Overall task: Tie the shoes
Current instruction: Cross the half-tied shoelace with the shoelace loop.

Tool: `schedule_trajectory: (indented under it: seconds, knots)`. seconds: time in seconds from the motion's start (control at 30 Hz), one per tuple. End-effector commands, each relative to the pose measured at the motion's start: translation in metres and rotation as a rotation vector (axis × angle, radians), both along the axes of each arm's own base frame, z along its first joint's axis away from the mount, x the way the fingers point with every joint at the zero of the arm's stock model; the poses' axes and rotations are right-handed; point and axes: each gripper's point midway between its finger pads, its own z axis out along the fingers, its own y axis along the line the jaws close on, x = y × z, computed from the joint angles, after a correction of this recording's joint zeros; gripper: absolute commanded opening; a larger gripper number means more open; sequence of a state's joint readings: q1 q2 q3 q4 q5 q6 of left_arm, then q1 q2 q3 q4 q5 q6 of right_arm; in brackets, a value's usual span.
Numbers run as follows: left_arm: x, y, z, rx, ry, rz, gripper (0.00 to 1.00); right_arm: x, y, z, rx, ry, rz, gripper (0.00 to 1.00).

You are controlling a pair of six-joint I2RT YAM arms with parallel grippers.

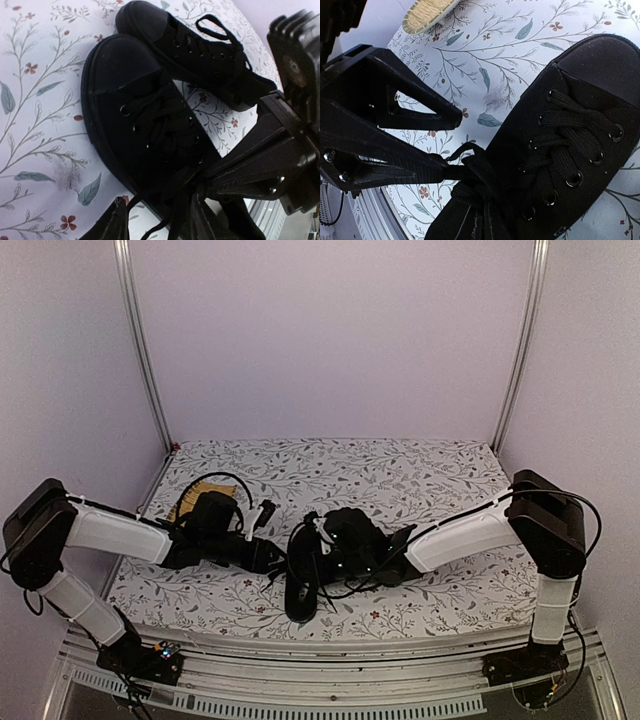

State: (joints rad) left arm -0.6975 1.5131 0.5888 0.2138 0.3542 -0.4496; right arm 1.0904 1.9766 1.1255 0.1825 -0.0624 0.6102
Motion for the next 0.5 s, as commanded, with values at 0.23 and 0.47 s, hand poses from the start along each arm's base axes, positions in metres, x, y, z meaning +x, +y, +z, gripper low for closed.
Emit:
schedule_trajectory:
  seconds: [0.23, 0.47]
  knots:
    - [0.021, -0.025, 0.029, -0.115, -0.075, -0.171, 0.42, -0.014, -0.016, -0.002, -0.012, 0.03, 0.014, 0.02]
    - [0.018, -0.039, 0.015, -0.124, -0.009, -0.267, 0.35, -0.015, -0.016, -0.004, -0.011, 0.036, 0.016, 0.02]
